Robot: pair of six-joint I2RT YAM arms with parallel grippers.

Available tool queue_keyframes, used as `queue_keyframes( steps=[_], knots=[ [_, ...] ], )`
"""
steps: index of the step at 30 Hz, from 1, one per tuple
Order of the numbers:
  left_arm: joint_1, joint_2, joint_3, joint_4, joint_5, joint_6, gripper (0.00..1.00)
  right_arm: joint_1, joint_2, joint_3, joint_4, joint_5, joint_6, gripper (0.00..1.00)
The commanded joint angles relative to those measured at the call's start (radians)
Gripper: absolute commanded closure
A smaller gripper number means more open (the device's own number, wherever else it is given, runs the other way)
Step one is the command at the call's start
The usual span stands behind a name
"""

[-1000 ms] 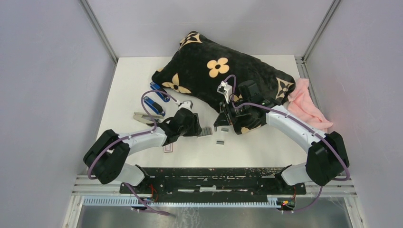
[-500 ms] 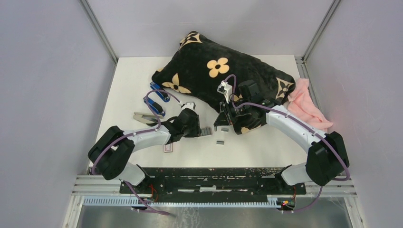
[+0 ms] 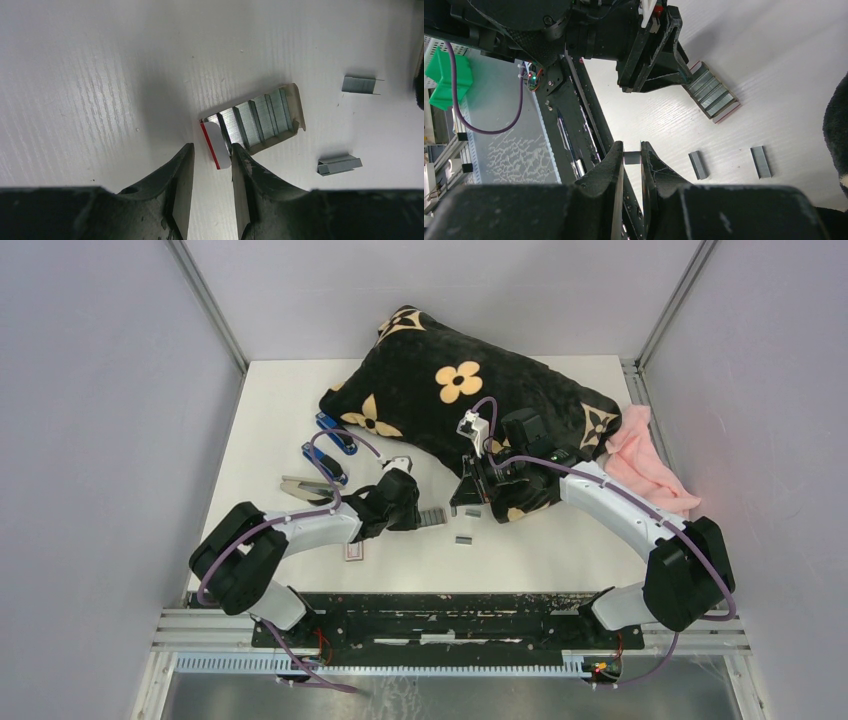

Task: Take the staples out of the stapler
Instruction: Place the staple in the staple box.

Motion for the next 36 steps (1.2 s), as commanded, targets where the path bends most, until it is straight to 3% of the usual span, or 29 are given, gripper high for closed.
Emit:
queue_keyframes(
  steps=[1,12,25,30,36],
  knots=[
    [-0.003,-0.028,0.018,0.020,0.011,-0.015,0.60,0.004,-0.018,0.046,0.003,-0.002,-0.012,0.82],
    [-0.003,-0.052,-0.001,0.030,0.017,-0.015,0.73,0.005,-0.015,0.046,0.004,0.001,-0.012,0.82],
    [-0.004,-0.082,-0.026,0.031,0.014,-0.017,0.79,0.019,0.007,0.045,-0.001,0.033,-0.022,0.82],
    [-0.004,-0.092,-0.031,0.035,0.022,-0.016,0.76,0.032,0.021,0.050,-0.007,0.049,-0.028,0.82],
    [-0.005,-0.169,-0.064,0.044,-0.017,0.008,0.65,0.058,0.052,0.060,-0.011,0.108,-0.026,0.82]
  ],
)
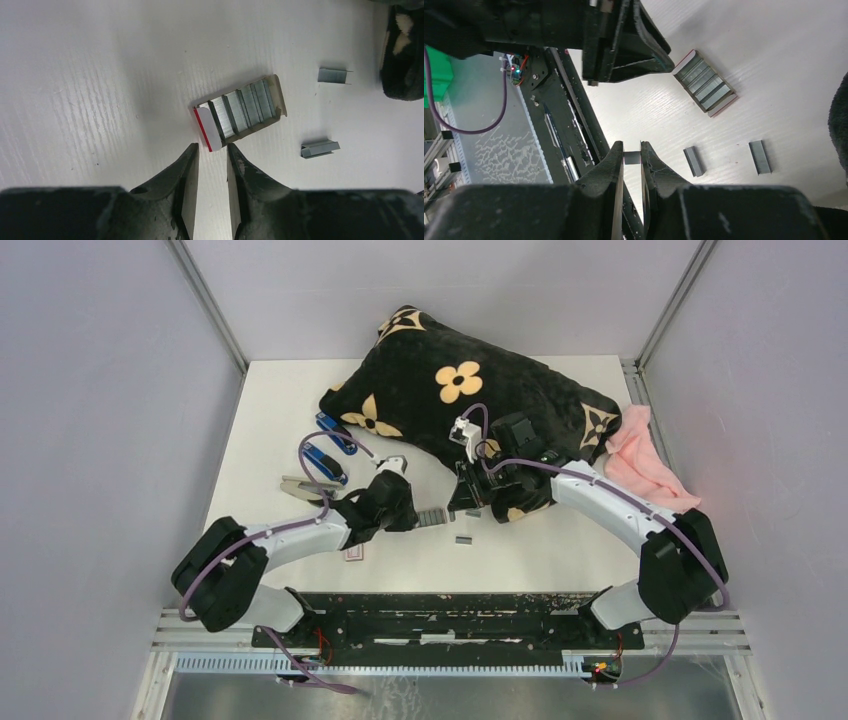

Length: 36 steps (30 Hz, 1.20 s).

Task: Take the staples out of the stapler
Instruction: Place the staple in the staple box.

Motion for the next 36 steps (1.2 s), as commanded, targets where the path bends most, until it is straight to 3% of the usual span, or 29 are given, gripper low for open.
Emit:
queue_keyframes(
  steps=[1,9,22,29,36],
  knots=[
    [-0.003,-0.094,-0.036,0.051,-0.049,0.012,0.63,0.033,0.029,0.064,0.007,0.073,-0.009,0.82],
    [0.048,-0.194,-0.109,0.093,-0.157,0.047,0.60,0.128,0.160,0.151,-0.010,0.199,0.028,0.82],
    [0.079,-0.239,-0.179,0.159,-0.124,0.057,0.62,0.201,0.358,0.267,-0.026,0.328,0.172,0.82],
    [0.080,-0.199,-0.177,0.188,-0.100,0.065,0.62,0.212,0.409,0.310,-0.054,0.464,0.258,0.81],
    [0.079,-0.204,-0.178,0.189,-0.092,0.068,0.62,0.214,0.448,0.335,-0.058,0.490,0.357,0.80]
  ],
)
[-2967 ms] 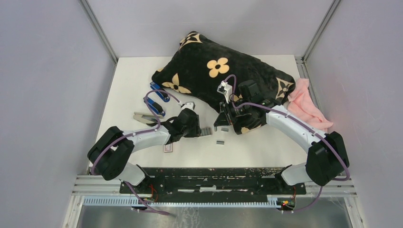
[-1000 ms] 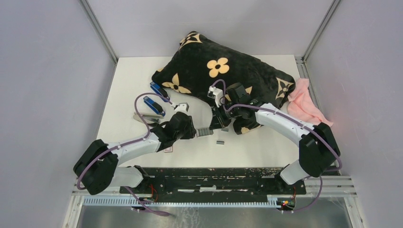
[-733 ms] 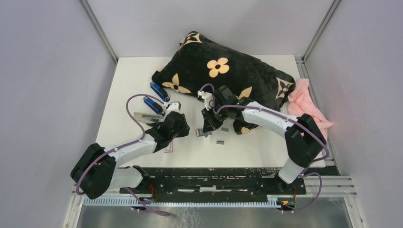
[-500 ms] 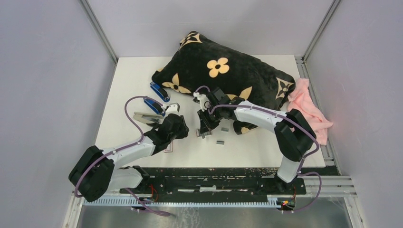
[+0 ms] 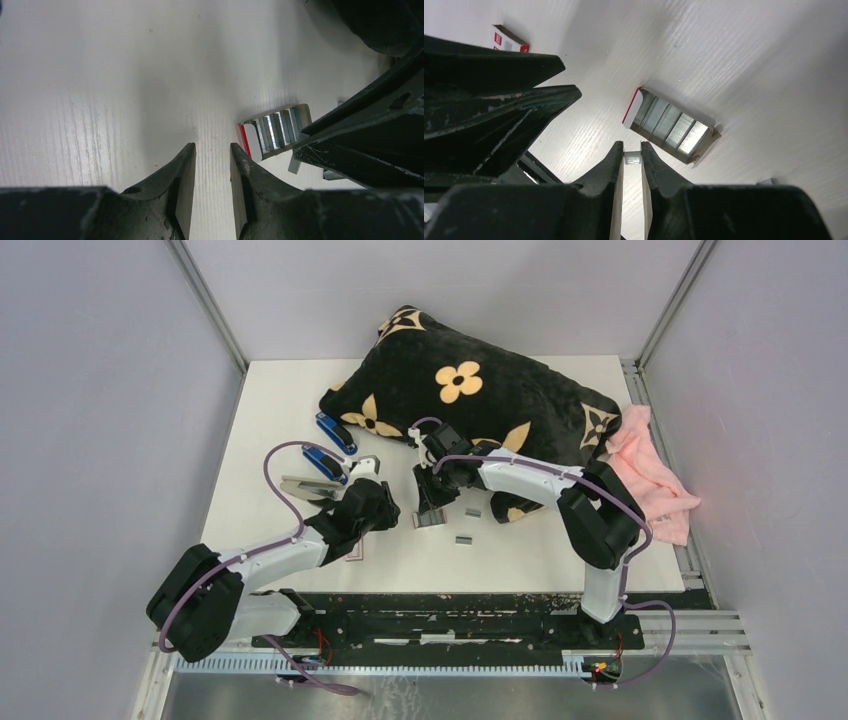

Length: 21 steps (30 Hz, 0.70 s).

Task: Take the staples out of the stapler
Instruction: Place the staple in the staple box.

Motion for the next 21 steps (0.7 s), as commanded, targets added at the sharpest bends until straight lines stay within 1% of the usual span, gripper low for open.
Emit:
queue_keyframes(
  steps=[1,9,21],
  knots=[
    [0.003,-0.011,-0.004,0.052,0.005,0.037,0.62,0.007,0.024,0.052,0.000,0.042,0.086,0.80],
    [0.003,-0.030,-0.011,0.046,0.008,0.039,0.62,0.010,0.042,0.064,-0.003,0.073,0.145,0.79],
    [0.003,-0.056,-0.023,0.038,0.015,0.036,0.62,0.011,0.073,0.076,0.007,0.052,0.190,0.79]
  ],
)
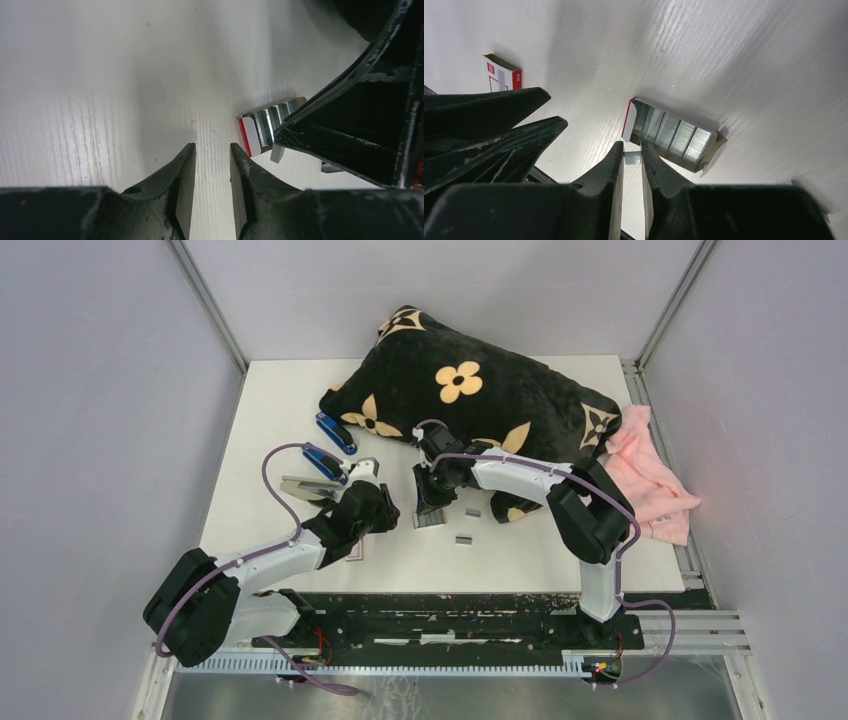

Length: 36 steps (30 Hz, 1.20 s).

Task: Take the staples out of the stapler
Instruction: Place the staple in the staple box.

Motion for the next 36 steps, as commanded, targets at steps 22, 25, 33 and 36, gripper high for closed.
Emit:
queue_keyframes(
  steps=[22,25,33,36],
  knots=[
    [0.002,-0.047,-0.018,0.040,0.010,0.036,0.62,0.010,0.057,0.073,0.006,0.052,0.022,0.78],
    [0.003,-0.052,-0.021,0.040,0.009,0.036,0.62,0.011,0.058,0.073,0.004,0.058,0.019,0.78],
    [0.003,-0.057,-0.022,0.039,0.008,0.038,0.62,0.019,0.074,0.079,-0.004,0.070,0.008,0.78],
    [0.002,-0.063,-0.023,0.036,0.007,0.038,0.62,0.019,0.075,0.078,-0.006,0.080,0.007,0.78]
  ],
)
